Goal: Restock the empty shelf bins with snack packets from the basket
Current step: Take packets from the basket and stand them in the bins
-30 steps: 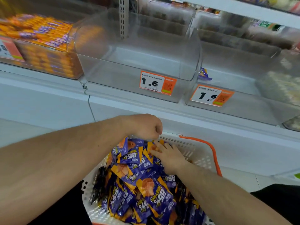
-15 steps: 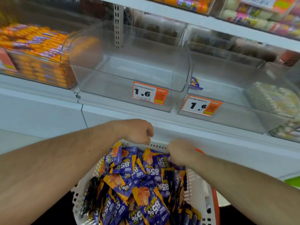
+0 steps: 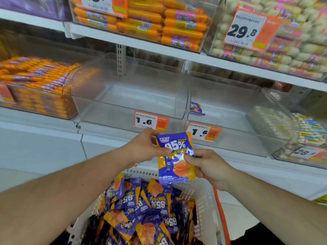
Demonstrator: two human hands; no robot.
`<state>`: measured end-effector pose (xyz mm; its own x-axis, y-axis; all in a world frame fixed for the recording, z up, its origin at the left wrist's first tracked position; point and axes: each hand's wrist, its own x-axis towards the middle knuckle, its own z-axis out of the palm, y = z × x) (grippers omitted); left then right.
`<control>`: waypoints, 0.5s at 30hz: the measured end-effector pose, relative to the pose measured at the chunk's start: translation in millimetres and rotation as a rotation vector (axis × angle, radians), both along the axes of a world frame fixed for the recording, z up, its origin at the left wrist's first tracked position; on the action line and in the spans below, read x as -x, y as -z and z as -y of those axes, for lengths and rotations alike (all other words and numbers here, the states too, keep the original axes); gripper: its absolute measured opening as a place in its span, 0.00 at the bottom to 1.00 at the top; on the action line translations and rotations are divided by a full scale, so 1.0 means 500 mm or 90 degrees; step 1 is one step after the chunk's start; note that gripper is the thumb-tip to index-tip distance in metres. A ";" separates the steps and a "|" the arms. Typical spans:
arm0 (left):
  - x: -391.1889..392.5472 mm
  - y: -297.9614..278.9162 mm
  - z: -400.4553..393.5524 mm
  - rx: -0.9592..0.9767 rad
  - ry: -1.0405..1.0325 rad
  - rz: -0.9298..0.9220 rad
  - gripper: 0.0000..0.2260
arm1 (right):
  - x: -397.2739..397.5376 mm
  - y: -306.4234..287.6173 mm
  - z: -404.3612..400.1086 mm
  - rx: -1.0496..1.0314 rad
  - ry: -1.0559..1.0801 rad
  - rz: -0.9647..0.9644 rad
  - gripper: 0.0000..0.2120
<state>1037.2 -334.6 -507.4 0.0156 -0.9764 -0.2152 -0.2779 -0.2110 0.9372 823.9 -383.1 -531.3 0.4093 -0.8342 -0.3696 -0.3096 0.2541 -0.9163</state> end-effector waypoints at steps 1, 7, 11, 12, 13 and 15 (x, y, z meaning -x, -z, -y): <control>0.005 -0.002 -0.002 0.004 0.006 -0.029 0.18 | 0.000 -0.006 -0.004 -0.005 -0.004 0.012 0.10; 0.032 -0.022 0.006 0.062 -0.004 -0.087 0.15 | 0.010 -0.061 -0.015 0.109 0.021 -0.016 0.04; 0.062 -0.072 0.029 0.110 0.014 -0.115 0.12 | 0.025 -0.118 0.002 0.165 0.028 0.000 0.07; 0.069 -0.088 0.041 0.130 0.013 -0.107 0.09 | 0.031 -0.132 0.015 0.155 0.038 0.013 0.08; 0.074 -0.104 0.055 0.164 0.001 -0.065 0.07 | 0.037 -0.152 0.027 0.133 0.051 0.023 0.06; 0.072 -0.129 0.094 0.262 -0.065 0.088 0.06 | 0.061 -0.185 0.063 0.098 0.073 0.025 0.03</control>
<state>1001.1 -381.5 -443.0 0.1183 -0.9722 0.2021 -0.4038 0.1389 0.9042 793.4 -414.7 -438.6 0.3206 -0.9214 -0.2199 -0.2496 0.1418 -0.9579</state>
